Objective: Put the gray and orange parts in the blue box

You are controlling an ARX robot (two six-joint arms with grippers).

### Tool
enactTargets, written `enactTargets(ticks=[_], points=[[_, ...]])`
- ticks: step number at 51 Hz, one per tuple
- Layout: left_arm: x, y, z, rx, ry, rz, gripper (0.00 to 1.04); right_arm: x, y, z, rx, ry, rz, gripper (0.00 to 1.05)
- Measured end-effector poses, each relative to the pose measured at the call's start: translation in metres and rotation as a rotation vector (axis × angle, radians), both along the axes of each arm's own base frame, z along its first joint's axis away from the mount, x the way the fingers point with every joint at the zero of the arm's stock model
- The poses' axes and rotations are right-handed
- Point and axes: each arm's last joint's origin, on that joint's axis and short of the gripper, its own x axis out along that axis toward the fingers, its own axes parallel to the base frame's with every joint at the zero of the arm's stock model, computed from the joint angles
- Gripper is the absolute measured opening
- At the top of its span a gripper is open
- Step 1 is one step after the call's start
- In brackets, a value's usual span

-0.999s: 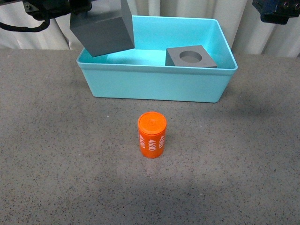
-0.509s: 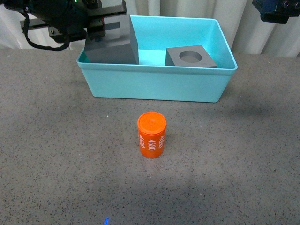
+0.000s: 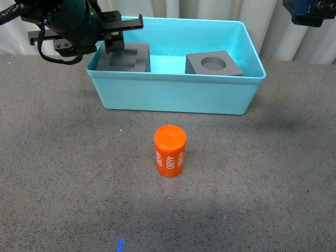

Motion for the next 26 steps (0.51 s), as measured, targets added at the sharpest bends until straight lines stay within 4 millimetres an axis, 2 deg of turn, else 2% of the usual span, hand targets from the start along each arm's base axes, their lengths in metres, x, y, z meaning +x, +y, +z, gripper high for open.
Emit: enactTargets(ticks=[8,18,22,26], points=[[-0.005,0.001,0.012,-0.013,-0.041,-0.007,0.58,0.0,0.0,0.0,0.0,0.0,0.0,0.95],[-0.032,0.01,0.036,-0.049,-0.135,0.006,0.85,0.0,0.0,0.0,0.0,0.0,0.0,0.95],[-0.059,0.021,0.051,-0.078,-0.224,0.032,1.0,0.0,0.0,0.0,0.0,0.0,0.0,0.95],[-0.094,0.036,0.062,-0.097,-0.329,0.058,0.98,0.0,0.0,0.0,0.0,0.0,0.0,0.95]])
